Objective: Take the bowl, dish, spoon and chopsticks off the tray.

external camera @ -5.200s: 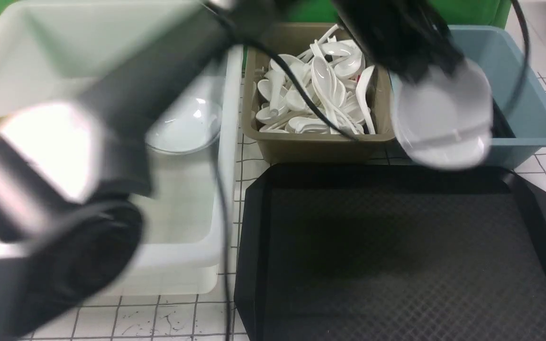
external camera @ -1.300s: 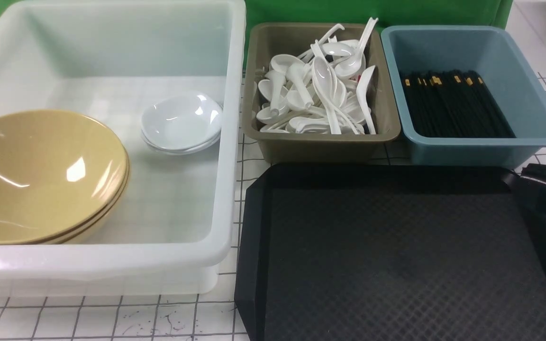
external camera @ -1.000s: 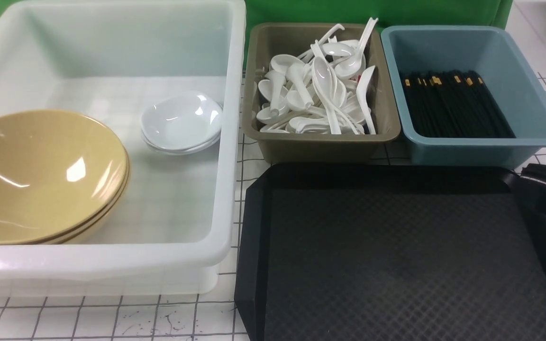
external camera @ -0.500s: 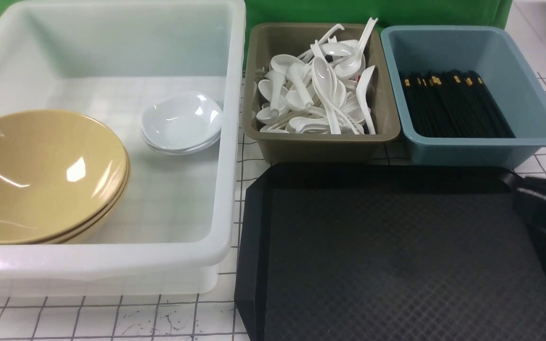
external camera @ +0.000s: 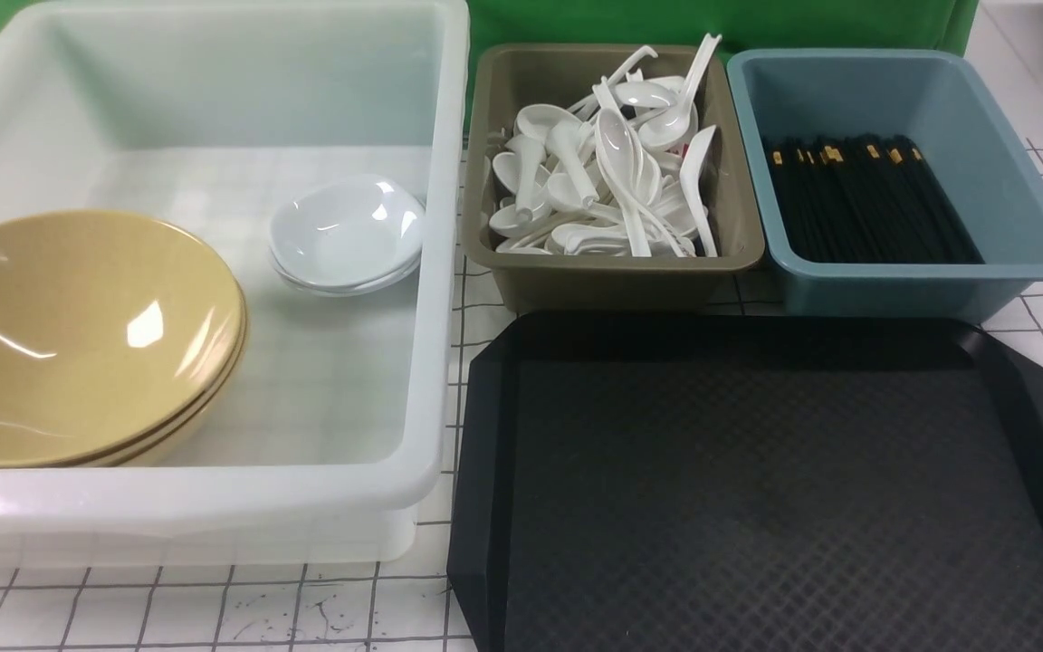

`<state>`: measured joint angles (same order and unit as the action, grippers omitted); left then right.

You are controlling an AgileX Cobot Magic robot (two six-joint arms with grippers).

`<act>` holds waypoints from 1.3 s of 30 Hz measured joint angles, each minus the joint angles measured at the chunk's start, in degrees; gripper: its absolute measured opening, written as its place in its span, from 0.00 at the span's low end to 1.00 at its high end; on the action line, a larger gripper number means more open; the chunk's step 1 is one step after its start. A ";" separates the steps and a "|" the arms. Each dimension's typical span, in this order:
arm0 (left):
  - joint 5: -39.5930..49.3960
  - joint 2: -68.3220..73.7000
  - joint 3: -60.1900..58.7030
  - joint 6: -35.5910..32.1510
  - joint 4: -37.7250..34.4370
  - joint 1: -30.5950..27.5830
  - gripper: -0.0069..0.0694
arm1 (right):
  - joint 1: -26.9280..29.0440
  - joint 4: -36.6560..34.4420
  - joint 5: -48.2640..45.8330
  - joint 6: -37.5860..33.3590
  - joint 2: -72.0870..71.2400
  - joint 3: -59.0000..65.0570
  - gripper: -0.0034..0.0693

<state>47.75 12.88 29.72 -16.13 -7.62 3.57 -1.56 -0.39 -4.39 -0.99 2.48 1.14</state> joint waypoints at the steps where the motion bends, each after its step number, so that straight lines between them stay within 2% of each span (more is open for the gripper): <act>1: 0.00 0.00 0.00 0.00 0.00 0.00 0.08 | 1.44 1.10 -1.67 1.52 -1.46 0.33 0.10; 10: 0.00 0.00 0.00 0.00 0.00 0.00 0.08 | 3.76 2.68 -13.15 2.75 -3.12 0.47 0.10; 33: -0.06 0.00 -0.18 0.00 0.00 0.00 0.08 | 3.81 2.69 -13.99 2.75 -3.12 0.36 0.10; 39: -1.68 -0.43 -4.54 0.85 -0.78 0.34 0.08 | 3.81 2.69 -13.99 2.75 -3.12 0.36 0.11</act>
<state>46.07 12.45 25.17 -15.28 -8.40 3.90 2.25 2.31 -18.38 1.76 -0.64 1.50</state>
